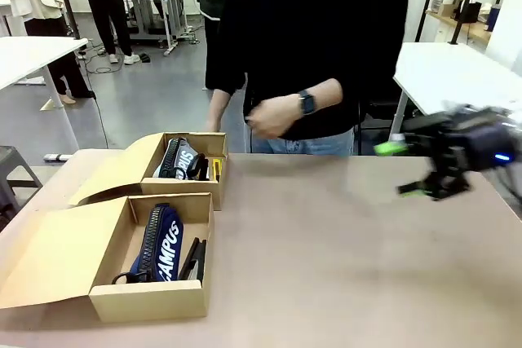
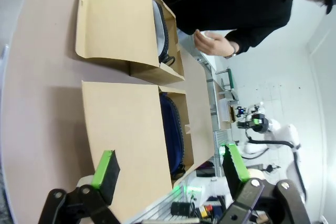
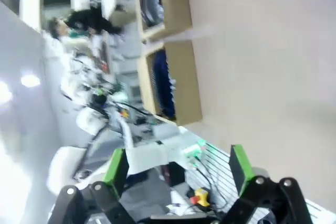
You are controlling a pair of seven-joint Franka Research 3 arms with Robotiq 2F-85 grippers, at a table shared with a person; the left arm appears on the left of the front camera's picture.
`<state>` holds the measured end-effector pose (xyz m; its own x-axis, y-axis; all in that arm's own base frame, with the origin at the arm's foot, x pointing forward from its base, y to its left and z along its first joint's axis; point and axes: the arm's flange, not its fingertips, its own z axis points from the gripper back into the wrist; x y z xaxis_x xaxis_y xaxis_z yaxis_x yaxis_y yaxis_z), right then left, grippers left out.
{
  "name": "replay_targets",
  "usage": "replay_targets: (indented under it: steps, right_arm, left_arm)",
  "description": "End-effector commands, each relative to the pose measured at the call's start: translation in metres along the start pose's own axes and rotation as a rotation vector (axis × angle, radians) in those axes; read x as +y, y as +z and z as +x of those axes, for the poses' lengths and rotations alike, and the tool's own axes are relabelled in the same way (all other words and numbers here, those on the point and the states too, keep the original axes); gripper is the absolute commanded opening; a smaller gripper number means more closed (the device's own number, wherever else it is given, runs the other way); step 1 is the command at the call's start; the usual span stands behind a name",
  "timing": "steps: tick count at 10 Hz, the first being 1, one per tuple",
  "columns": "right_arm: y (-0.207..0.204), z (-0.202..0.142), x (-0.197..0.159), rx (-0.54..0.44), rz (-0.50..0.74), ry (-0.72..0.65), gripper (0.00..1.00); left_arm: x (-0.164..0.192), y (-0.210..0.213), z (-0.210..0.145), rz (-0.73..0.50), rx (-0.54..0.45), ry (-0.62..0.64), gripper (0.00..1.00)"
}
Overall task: Place items inside the box.
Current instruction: Pick up a Pencil pouch or Stapler and place it inside the Mailer Box closest to the robot.
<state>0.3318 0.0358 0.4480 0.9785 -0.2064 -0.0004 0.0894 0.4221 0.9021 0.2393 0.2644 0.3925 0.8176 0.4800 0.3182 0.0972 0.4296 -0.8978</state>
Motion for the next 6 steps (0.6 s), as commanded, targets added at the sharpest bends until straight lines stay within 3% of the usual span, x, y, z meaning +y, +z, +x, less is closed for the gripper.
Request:
replay_targets:
  steps: [1, 3, 5, 6]
  right_arm:
    - [0.053, -0.009, -0.063, -0.046, 0.135, -0.094, 1.00]
    - [0.062, -0.033, -0.119, -0.071, 0.259, -0.121, 1.00]
    - [0.020, -0.055, -0.150, -0.011, 0.221, -0.004, 1.00]
    - [0.097, 0.007, -0.112, -0.093, 0.244, -0.146, 1.00]
  left_arm:
    - [0.000, -0.001, 0.001, -0.024, -0.019, -0.021, 1.00]
    - [0.000, -0.001, 0.001, -0.024, -0.019, -0.021, 1.00]
    - [0.000, -0.001, 0.001, -0.024, -0.019, -0.021, 1.00]
    - [0.000, -0.001, 0.001, -0.024, -0.019, -0.021, 1.00]
